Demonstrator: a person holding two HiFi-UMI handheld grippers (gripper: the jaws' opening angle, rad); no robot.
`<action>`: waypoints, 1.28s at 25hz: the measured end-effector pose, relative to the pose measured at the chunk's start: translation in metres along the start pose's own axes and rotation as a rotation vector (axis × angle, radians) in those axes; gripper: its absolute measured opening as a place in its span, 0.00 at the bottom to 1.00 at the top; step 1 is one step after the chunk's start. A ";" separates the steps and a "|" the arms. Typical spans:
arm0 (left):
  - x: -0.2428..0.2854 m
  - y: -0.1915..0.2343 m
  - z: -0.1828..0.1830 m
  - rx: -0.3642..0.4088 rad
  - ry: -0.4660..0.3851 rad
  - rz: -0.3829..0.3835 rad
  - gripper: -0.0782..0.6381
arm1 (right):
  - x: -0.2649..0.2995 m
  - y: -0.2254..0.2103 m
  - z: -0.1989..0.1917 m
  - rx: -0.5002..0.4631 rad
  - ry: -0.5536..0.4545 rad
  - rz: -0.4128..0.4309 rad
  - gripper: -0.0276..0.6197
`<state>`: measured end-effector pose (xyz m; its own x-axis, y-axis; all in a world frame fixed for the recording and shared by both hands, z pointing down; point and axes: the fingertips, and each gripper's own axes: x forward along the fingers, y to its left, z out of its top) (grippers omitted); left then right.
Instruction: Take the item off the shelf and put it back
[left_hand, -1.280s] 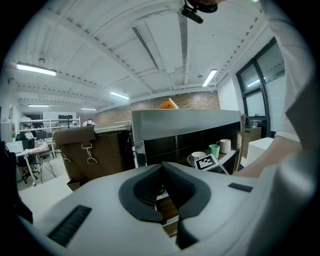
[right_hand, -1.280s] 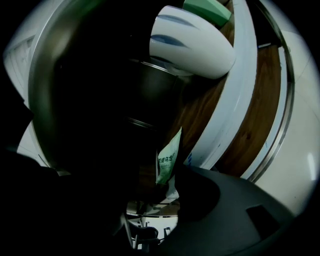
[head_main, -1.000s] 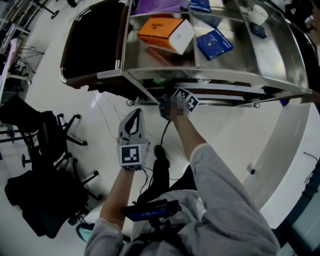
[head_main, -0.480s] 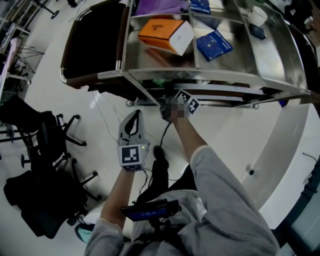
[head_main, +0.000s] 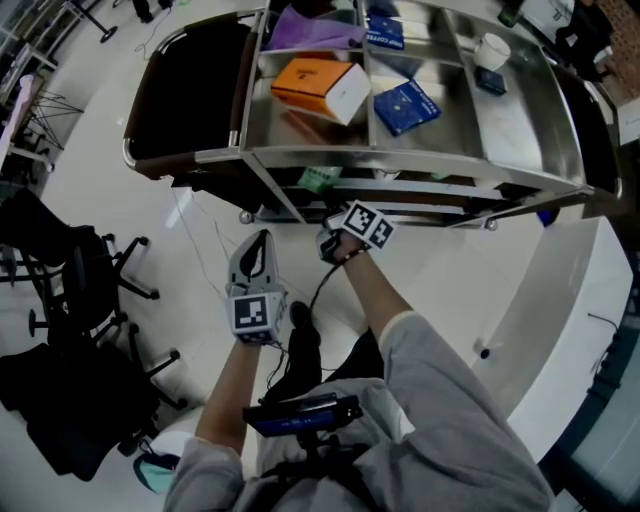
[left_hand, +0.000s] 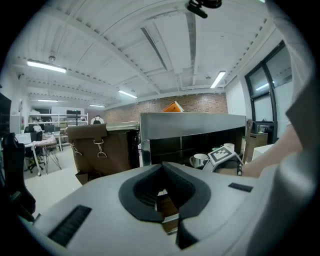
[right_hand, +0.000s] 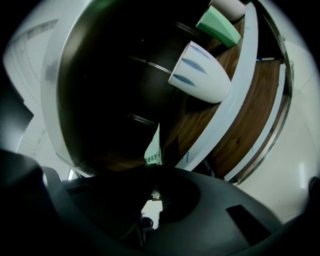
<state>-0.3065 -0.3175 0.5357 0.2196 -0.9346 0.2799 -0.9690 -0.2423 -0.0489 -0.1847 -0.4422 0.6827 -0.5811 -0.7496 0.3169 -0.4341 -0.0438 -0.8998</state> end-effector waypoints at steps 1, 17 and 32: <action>-0.002 -0.001 0.001 0.000 -0.002 0.002 0.12 | -0.008 0.004 0.000 -0.002 0.005 0.005 0.06; -0.043 -0.021 0.029 -0.033 -0.013 0.001 0.12 | -0.154 0.060 0.009 -0.060 0.038 0.114 0.06; -0.063 -0.047 0.037 -0.012 -0.005 -0.045 0.12 | -0.267 0.083 0.031 0.024 0.003 0.296 0.06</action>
<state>-0.2709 -0.2568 0.4853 0.2638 -0.9241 0.2766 -0.9593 -0.2813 -0.0248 -0.0443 -0.2658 0.5142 -0.6817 -0.7305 0.0407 -0.2292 0.1605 -0.9600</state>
